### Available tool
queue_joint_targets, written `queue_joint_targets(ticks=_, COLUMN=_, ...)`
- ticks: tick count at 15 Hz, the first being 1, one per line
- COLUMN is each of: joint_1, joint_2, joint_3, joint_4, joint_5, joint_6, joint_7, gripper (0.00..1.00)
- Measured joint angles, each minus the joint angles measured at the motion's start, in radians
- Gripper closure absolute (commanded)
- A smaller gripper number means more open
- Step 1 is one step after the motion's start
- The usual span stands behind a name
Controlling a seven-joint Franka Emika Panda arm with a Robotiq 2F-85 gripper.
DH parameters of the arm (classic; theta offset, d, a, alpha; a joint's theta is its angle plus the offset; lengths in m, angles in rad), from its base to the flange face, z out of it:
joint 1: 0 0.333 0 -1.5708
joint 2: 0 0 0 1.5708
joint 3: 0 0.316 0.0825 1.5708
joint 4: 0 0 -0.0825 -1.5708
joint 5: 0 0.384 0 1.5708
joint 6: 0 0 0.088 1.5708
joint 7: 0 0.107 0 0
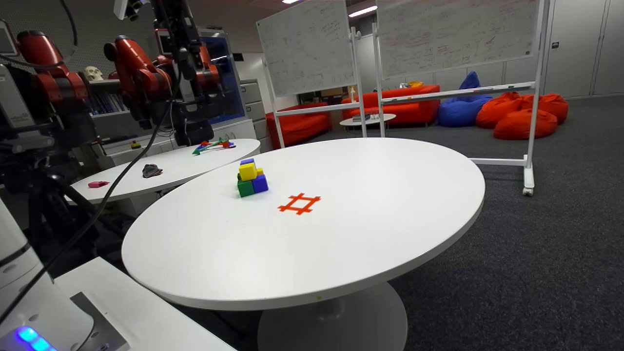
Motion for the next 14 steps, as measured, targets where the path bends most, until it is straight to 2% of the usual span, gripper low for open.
queue_joint_targets(ticks=5, joint_1=0.003, joint_2=0.003, joint_3=-0.007, joint_4=0.001, joint_5=0.009, joint_6=0.023, joint_7=-0.011, gripper=0.00)
queue_joint_targets(ticks=10, joint_1=0.022, joint_2=0.064, joint_3=-0.054, joint_4=0.065, joint_5=0.067, joint_6=0.106, joint_7=-0.171, gripper=0.00)
queue_joint_targets(ticks=14, joint_1=0.030, joint_2=0.160, joint_3=-0.078, joint_4=0.153, joint_5=0.129, joint_6=0.123, joint_7=-0.276, gripper=0.00)
